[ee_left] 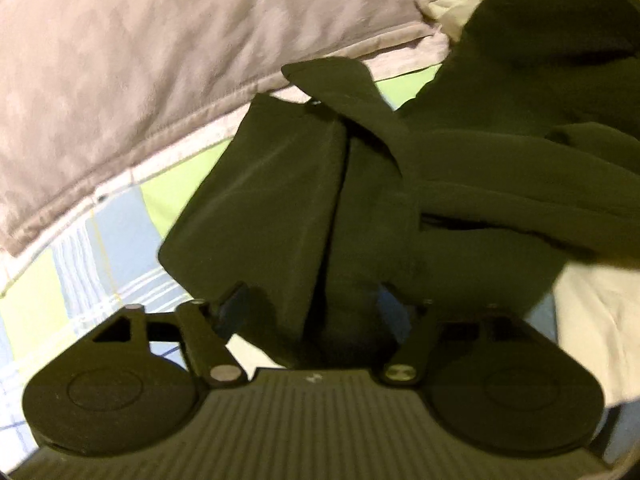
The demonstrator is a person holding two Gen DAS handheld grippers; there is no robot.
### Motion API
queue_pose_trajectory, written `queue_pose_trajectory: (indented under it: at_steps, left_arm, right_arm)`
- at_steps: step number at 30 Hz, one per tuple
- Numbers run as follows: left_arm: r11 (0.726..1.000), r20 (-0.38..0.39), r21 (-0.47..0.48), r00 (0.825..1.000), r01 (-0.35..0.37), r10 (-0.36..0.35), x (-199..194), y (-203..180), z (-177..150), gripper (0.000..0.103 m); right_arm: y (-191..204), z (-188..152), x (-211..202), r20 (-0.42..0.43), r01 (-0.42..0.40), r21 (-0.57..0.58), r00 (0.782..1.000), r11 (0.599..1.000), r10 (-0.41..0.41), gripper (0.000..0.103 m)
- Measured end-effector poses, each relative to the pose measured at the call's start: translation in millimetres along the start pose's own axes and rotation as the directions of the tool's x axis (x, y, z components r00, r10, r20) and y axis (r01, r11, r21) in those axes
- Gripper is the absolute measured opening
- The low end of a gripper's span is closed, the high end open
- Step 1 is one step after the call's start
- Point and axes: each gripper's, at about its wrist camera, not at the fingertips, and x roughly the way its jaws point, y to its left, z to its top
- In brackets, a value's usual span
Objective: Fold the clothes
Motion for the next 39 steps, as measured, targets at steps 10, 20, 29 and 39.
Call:
queue_pose_trajectory:
  at_steps: [10, 20, 29, 39]
  left_arm:
    - [0.992, 0.084, -0.106, 0.994, 0.072, -0.063, -11, 39, 2, 0.005]
    - [0.956, 0.321, -0.269, 0.947, 0.120, -0.028, -151, 137, -49, 0.005]
    - [0.898, 0.500, -0.439, 0.823, -0.028, 0.270, -322, 296, -136, 0.005]
    - [0.785, 0.531, -0.608, 0.673, -0.120, 0.515, -485, 465, -282, 0.017]
  right_arm:
    - [32, 1, -7, -0.052, -0.027, -0.116, 0.998, 0.993, 0.021, 0.004]
    - [135, -37, -61, -0.104, -0.279, -0.264, 0.960, 0.923, 0.260, 0.004]
    - [261, -133, -115, -0.289, -0.592, -0.260, 0.802, 0.763, 0.524, 0.003]
    - [305, -271, -220, -0.430, -0.784, -0.094, 0.588, 0.614, 0.685, 0.004]
